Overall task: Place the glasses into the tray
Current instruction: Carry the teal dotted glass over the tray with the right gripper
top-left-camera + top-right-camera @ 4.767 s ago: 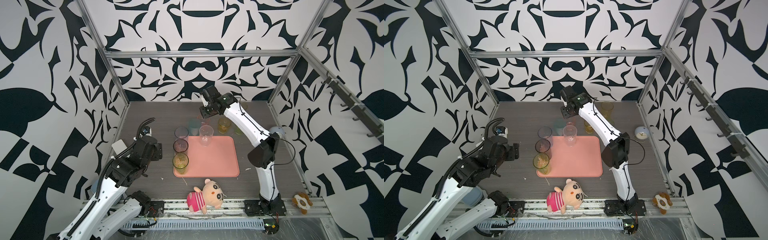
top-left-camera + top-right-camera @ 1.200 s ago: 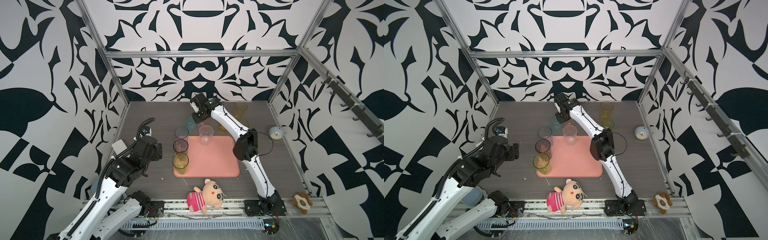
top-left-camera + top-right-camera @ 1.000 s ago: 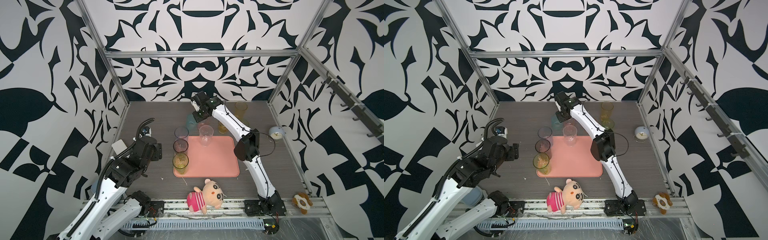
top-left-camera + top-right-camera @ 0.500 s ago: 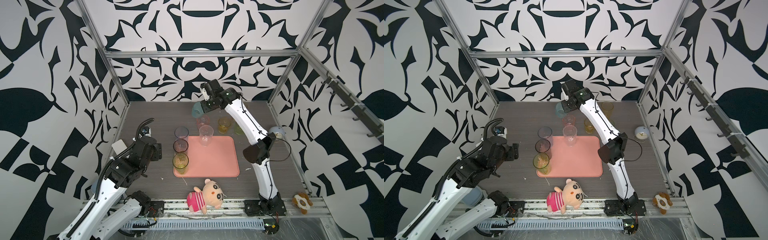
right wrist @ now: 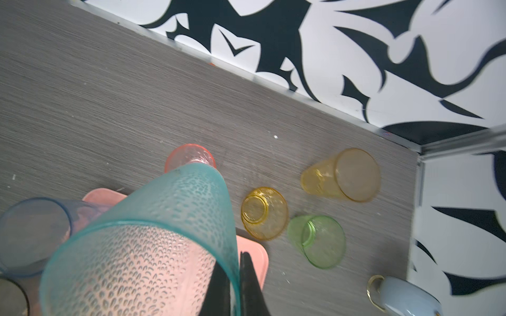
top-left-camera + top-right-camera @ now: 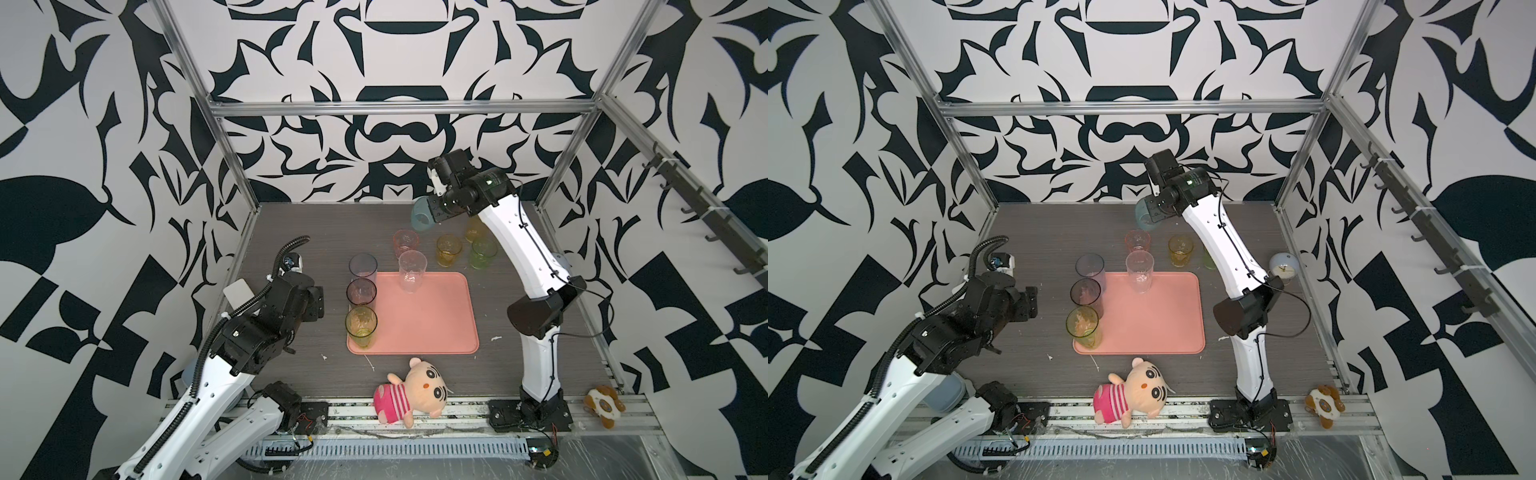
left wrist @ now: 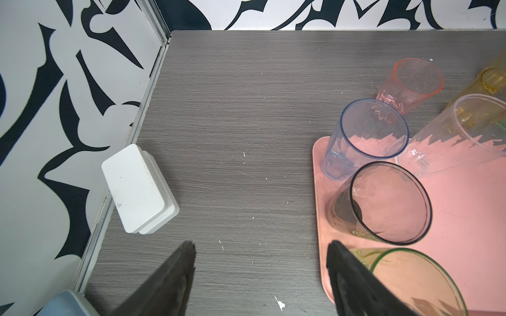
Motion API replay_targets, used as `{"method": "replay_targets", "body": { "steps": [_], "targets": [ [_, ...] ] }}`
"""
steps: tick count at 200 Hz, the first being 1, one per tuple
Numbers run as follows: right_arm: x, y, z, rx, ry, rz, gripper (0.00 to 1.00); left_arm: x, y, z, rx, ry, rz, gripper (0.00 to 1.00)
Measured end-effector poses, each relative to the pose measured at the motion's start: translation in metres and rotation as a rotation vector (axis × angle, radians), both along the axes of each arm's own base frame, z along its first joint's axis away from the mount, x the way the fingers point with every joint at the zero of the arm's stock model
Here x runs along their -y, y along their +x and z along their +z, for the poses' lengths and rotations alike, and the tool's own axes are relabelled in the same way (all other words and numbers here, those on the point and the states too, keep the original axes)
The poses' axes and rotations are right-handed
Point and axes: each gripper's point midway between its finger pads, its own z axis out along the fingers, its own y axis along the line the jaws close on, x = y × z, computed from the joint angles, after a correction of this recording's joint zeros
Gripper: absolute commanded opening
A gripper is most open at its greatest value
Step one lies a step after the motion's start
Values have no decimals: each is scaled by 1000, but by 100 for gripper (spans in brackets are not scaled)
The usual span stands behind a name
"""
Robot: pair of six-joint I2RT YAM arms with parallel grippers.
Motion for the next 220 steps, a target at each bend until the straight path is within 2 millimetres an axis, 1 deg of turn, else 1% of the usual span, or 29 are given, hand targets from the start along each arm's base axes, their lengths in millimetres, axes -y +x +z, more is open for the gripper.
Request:
{"method": "replay_targets", "body": {
  "steps": [16,30,44,66,86,100,110,138,163,191,220],
  "targets": [
    [11,-8,1,-2,-28,-18,0,-1,0,1,3,1,2,79],
    [19,-14,-4,-12,-58,-34,0,-1,0,1,6,1,5,79],
    [26,-18,-11,-28,-89,-50,0,-2,0,2,9,1,6,79],
    [37,-29,-30,-66,-130,-68,0,-3,0,2,11,3,10,79],
    [47,-43,-46,-95,-148,-82,0,-3,0,3,13,5,12,79],
    [54,-54,-51,-101,-145,-90,0,-3,0,3,14,5,13,79],
    [58,-62,-51,-96,-133,-95,0,-3,0,3,15,5,13,79],
    [65,-83,-47,-66,-71,-97,0,-3,0,3,15,5,13,79],
    [71,-103,-52,-62,-15,-102,0,-4,0,3,15,4,14,79],
    [75,-120,-68,-89,22,-114,0,-4,-1,4,21,-1,15,79],
    [72,-131,-93,-149,47,-110,0,-5,-2,5,24,-3,15,79]
  ]
}}
